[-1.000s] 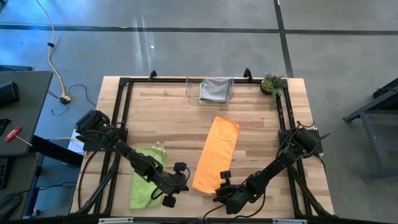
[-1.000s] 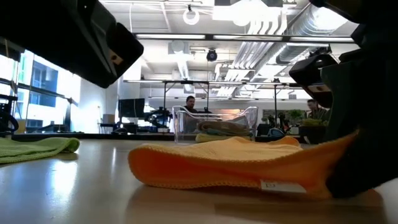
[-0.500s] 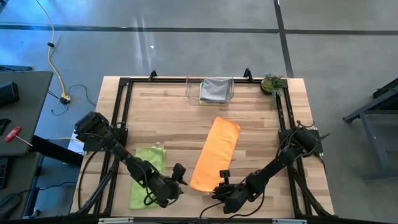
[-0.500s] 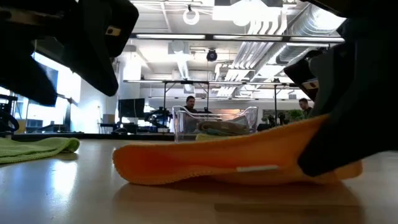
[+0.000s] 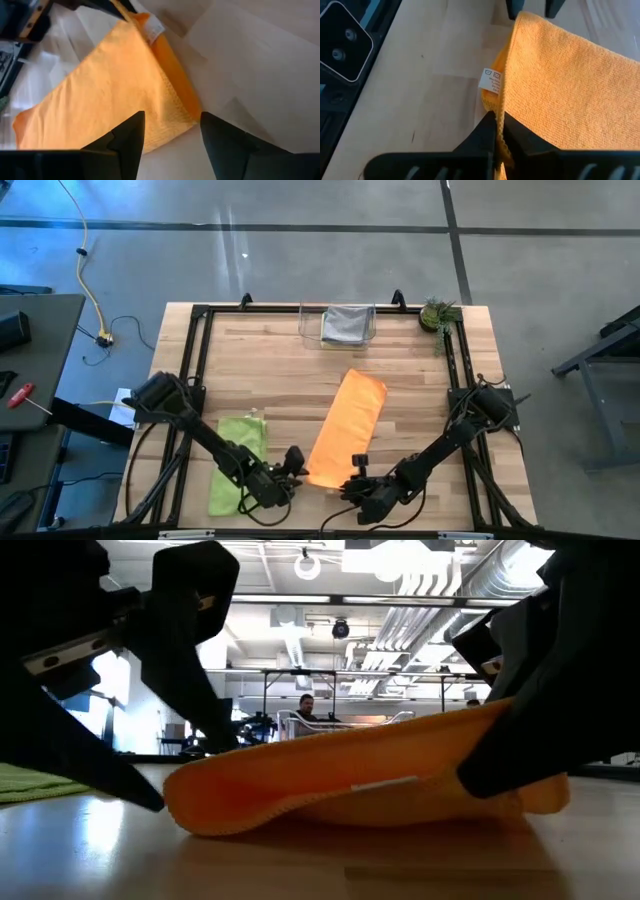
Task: Fold microfiber towels
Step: Fold the orange towel on the table
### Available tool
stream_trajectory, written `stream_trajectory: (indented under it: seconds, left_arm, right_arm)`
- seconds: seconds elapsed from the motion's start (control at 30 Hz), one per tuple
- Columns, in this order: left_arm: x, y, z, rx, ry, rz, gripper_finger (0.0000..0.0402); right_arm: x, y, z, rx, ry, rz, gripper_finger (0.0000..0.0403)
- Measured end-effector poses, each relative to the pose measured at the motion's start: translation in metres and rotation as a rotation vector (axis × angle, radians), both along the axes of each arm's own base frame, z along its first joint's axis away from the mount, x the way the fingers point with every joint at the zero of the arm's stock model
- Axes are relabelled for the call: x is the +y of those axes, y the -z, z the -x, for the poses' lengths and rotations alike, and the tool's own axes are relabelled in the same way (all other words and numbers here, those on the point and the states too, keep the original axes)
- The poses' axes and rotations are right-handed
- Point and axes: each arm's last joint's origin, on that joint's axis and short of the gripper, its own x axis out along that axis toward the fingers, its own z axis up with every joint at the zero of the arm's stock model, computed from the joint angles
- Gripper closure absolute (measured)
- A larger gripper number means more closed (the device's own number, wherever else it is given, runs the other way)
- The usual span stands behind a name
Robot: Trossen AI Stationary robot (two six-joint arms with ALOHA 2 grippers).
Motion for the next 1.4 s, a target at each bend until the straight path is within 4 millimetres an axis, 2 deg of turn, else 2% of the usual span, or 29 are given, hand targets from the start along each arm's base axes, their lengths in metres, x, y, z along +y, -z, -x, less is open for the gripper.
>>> stream_trajectory:
  seconds: [0.3,0.53,0.8,0.97,1.17,1.4]
  left_arm:
    - [0.000,0.006,0.001,0.027,0.006,-0.019,0.0264]
    - [-0.001,0.018,-0.003,0.037,0.049,-0.068,0.0299]
    - [-0.006,0.012,-0.001,-0.019,0.054,-0.109,0.0392]
    - [-0.005,0.006,0.000,-0.035,0.017,-0.065,0.0398]
    - [-0.003,-0.024,0.001,-0.111,-0.077,0.092,0.0400]
    - [0.003,-0.074,0.011,-0.201,-0.198,0.381,0.0401]
  right_arm:
    - [0.001,-0.001,0.000,-0.013,-0.005,-0.004,0.0402]
    - [0.002,-0.002,0.000,-0.014,-0.008,-0.005,0.0403]
    - [0.007,-0.002,0.004,-0.021,-0.017,0.000,0.0403]
    - [0.010,-0.007,0.007,-0.029,-0.020,-0.013,0.0403]
    - [0.010,-0.035,0.019,-0.056,-0.008,-0.023,0.0403]
    - [0.004,-0.064,0.029,-0.068,0.077,-0.115,0.0403]
